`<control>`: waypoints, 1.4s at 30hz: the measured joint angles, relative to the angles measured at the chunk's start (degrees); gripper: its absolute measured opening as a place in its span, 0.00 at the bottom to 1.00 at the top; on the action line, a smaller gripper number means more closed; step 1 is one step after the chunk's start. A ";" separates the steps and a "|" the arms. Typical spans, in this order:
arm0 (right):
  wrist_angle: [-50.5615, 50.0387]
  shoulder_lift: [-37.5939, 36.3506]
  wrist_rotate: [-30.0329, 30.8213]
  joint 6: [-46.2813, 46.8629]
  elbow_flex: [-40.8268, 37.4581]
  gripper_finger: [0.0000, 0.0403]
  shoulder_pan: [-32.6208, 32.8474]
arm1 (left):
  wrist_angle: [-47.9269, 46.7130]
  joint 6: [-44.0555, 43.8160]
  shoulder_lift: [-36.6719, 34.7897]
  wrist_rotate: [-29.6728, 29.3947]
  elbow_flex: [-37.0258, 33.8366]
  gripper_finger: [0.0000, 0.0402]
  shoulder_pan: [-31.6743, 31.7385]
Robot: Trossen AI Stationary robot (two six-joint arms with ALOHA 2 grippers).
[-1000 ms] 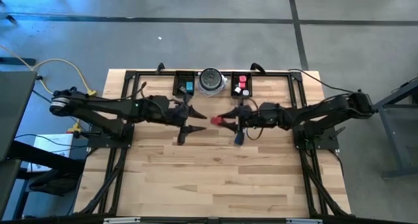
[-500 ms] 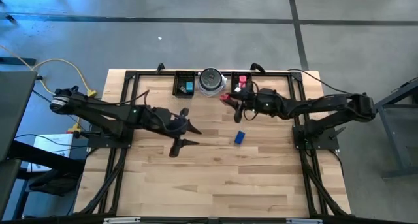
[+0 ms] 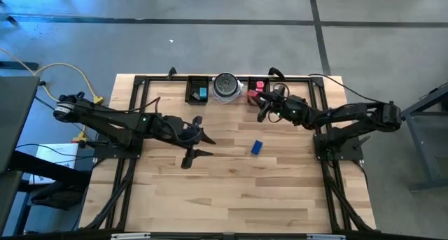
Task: Pick & Place Office items
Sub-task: Put the red charger adapter into the right black basket
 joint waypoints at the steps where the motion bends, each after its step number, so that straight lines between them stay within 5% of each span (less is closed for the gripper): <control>1: 1.54 0.50 0.91 -0.02 -0.71 0.27 -0.22 | 0.00 0.01 0.00 0.02 0.00 0.45 0.00; 23: 24.55 20.76 4.75 2.69 -3.18 0.27 -5.44 | 0.04 -0.42 0.04 2.11 -0.20 0.45 -0.44; 42: 24.25 24.18 5.68 4.94 -1.45 0.26 -9.55 | 0.04 -0.39 0.07 2.05 -0.22 0.45 -0.44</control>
